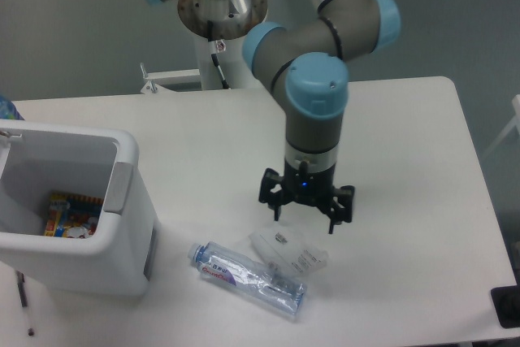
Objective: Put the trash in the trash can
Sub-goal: 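Move the gripper over the clear plastic wrapper and lower it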
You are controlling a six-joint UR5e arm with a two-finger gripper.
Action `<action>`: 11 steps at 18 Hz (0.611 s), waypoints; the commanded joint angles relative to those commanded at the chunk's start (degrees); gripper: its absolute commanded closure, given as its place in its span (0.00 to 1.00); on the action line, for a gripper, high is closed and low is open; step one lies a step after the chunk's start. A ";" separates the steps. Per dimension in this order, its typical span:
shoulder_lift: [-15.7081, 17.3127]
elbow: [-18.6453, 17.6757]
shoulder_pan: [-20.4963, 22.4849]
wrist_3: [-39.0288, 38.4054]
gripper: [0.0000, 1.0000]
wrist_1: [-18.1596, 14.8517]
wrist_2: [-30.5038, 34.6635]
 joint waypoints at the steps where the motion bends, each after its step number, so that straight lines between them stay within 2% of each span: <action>1: -0.35 0.08 -0.53 0.00 0.00 0.09 0.09; 8: -2.37 -2.99 -2.73 0.00 0.00 5.88 3.34; 11: -2.90 -4.39 -2.73 4.81 0.00 6.16 3.51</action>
